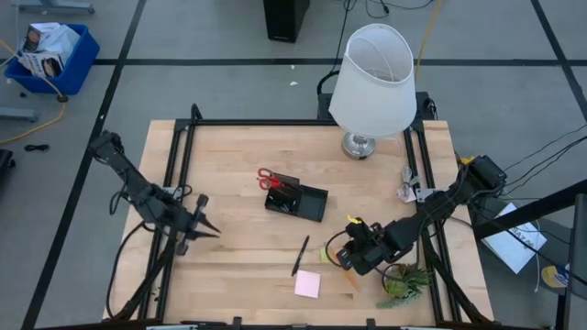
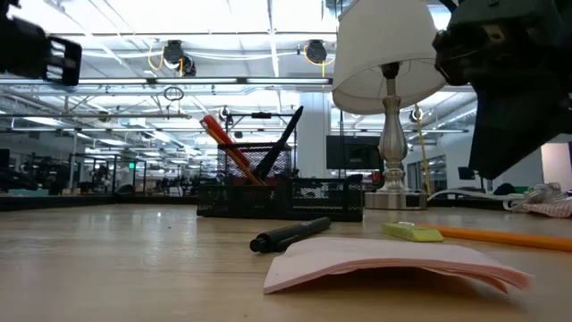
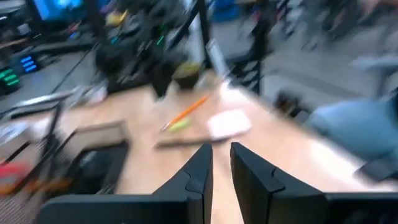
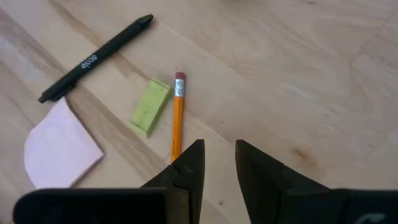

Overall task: Pick and place office supplies into organizer
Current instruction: Put the yellow pencil into the black desk organizer

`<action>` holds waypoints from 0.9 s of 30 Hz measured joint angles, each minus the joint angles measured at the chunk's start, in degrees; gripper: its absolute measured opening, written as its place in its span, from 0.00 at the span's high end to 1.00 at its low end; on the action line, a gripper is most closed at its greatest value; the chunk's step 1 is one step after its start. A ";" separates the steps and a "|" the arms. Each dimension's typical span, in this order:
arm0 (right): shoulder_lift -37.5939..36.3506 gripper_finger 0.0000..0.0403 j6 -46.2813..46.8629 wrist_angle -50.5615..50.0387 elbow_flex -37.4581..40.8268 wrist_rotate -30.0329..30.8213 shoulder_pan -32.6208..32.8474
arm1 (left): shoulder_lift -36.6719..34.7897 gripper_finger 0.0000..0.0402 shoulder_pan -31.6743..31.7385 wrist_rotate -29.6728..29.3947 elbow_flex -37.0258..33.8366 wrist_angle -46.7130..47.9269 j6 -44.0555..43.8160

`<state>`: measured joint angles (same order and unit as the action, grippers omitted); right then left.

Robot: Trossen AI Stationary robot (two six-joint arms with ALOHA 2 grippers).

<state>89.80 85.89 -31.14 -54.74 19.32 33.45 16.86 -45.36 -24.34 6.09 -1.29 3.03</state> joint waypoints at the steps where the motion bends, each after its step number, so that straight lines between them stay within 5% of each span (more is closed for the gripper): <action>1: -0.02 0.80 -0.01 0.01 0.00 -0.02 0.13 | -0.43 0.84 0.02 -1.60 0.00 2.45 0.04; 27: 0.65 0.80 -1.03 -5.37 -1.50 -7.36 -3.16 | -0.28 0.84 0.01 -4.15 0.02 8.73 -0.52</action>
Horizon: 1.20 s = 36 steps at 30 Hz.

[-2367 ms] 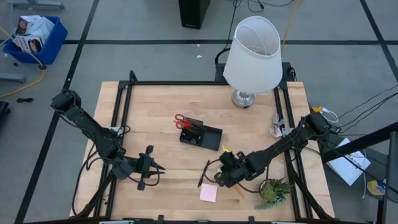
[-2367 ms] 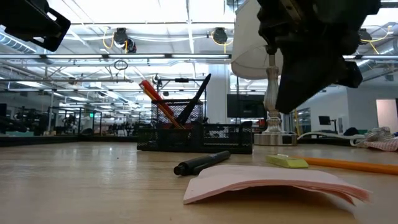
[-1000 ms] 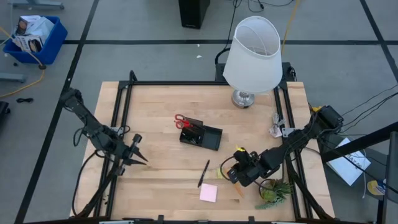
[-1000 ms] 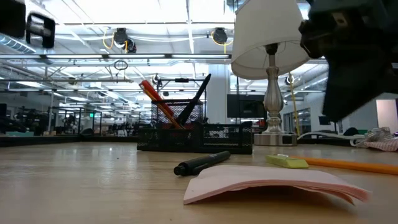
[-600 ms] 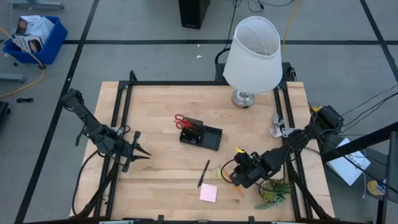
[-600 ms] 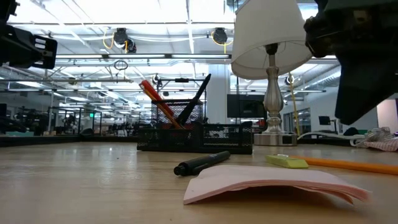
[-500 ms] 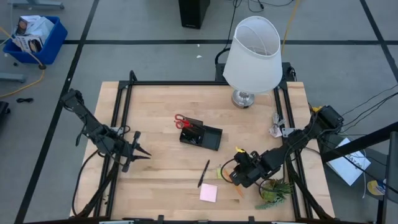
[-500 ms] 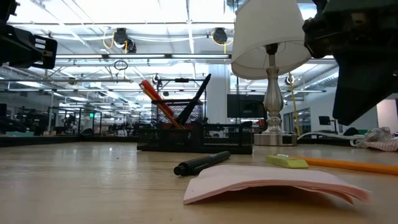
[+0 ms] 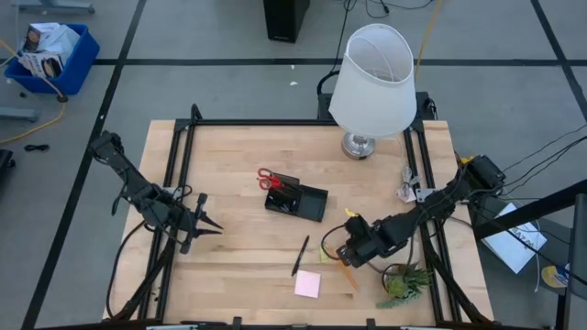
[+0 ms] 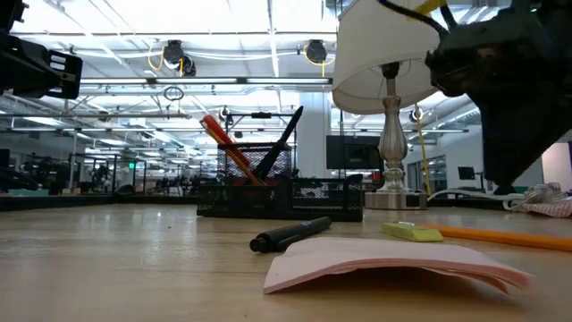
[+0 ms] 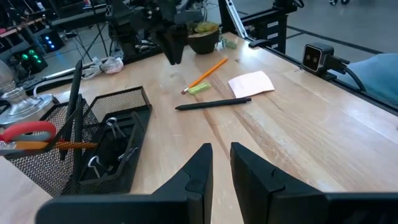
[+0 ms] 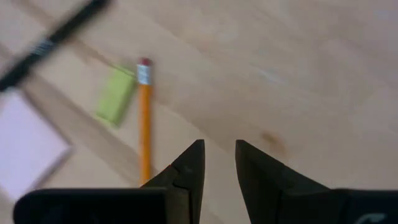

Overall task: Pick and place office supplies into organizer
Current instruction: Put the yellow pencil into the black desk organizer

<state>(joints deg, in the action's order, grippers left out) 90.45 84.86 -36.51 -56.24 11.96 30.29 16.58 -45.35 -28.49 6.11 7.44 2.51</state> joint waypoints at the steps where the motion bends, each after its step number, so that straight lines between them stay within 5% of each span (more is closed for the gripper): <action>1: 1.54 0.80 0.45 -2.99 -1.66 -1.00 -0.01 | 0.00 0.84 0.01 0.00 0.00 0.00 -0.01; 7: 11.41 0.80 2.98 -23.52 -16.95 -1.88 0.30 | 0.02 0.84 0.01 0.00 0.02 -0.08 0.01; 12: 14.73 0.80 1.83 -26.93 -27.57 7.03 1.00 | 0.22 0.84 0.01 0.00 0.05 -0.16 0.01; 16: 18.92 0.80 -3.76 -25.90 -32.62 7.14 0.41 | 0.26 0.84 0.01 0.00 0.07 -0.07 0.01; 30: 24.81 0.59 -6.06 -24.17 -32.64 2.72 -2.57 | 0.28 0.84 0.01 0.00 0.07 -0.20 0.01; 36: 24.81 0.57 -6.61 -16.98 -27.99 0.93 -2.57 | 0.28 0.84 0.01 -0.02 0.07 -0.18 0.01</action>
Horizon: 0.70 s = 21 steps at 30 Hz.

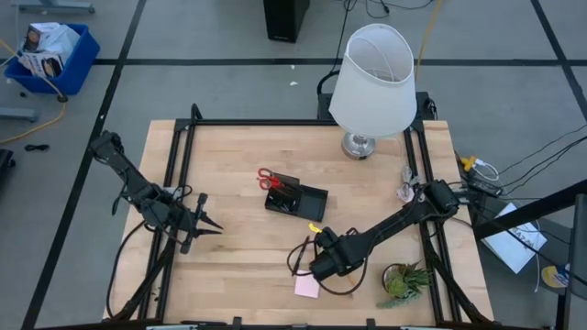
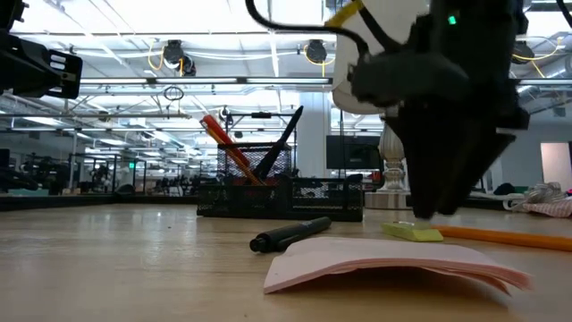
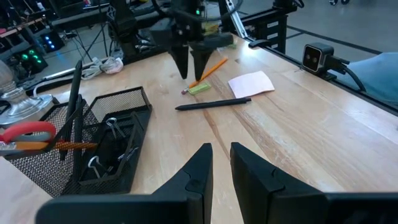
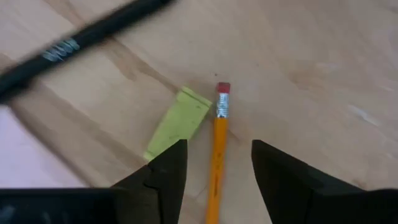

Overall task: Pick and place office supplies into organizer
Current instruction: Put the yellow pencil into the black desk organizer

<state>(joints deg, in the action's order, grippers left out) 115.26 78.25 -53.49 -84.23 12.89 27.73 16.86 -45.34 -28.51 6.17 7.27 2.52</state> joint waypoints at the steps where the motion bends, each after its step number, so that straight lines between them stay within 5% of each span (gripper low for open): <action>1: 0.06 0.58 -0.20 1.14 0.81 -0.35 0.00 | 0.00 0.84 0.00 0.02 0.00 -0.02 0.00; 21: -0.19 0.69 -1.16 5.68 5.97 -3.40 -0.02 | 0.00 0.84 0.00 0.00 0.00 -0.11 0.00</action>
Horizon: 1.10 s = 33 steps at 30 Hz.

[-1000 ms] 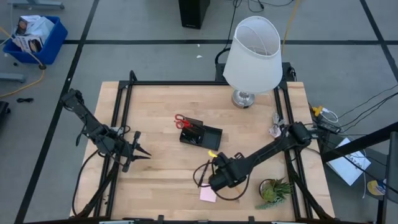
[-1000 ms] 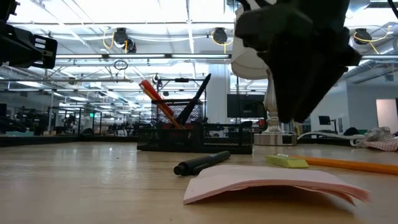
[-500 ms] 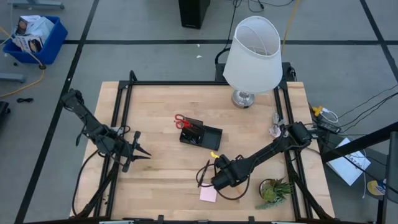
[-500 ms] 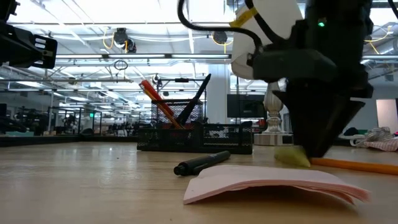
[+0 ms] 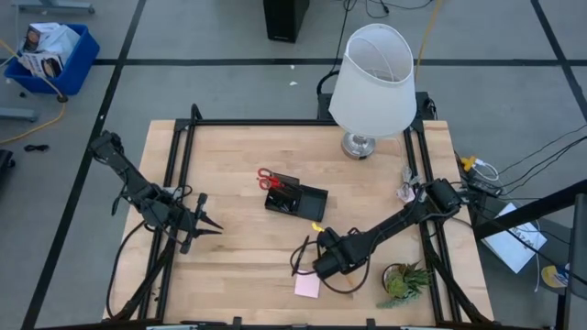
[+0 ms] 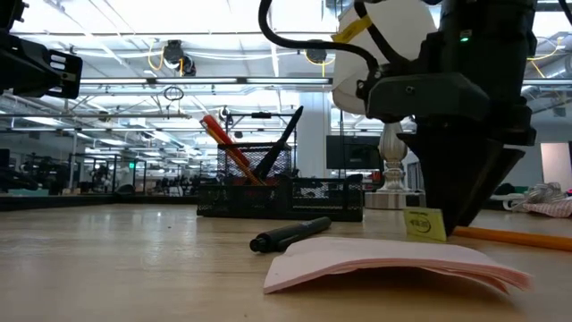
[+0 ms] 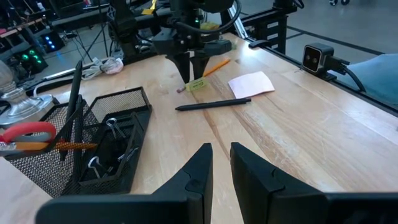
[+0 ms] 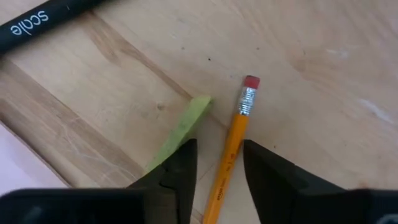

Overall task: Pick and place office supplies into organizer
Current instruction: Put the yellow pencil into the black desk organizer

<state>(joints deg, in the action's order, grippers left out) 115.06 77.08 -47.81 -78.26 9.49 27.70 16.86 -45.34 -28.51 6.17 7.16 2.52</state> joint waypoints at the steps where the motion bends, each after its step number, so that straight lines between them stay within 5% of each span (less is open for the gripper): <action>1: 0.02 0.71 0.00 -0.02 0.00 -0.19 0.00 | 0.00 0.84 0.00 0.01 0.00 0.00 0.00; 11: 0.11 0.97 -0.64 -0.54 0.07 0.28 -0.11 | 0.00 0.84 0.00 0.00 0.00 -0.04 0.00; 33: -9.10 1.00 -3.53 -0.11 0.38 18.77 -0.66 | -0.02 0.84 0.00 0.00 0.00 -0.11 0.00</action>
<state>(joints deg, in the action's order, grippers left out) 105.97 73.56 -47.92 -77.88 28.26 27.05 16.84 -45.35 -28.51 6.17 7.05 2.52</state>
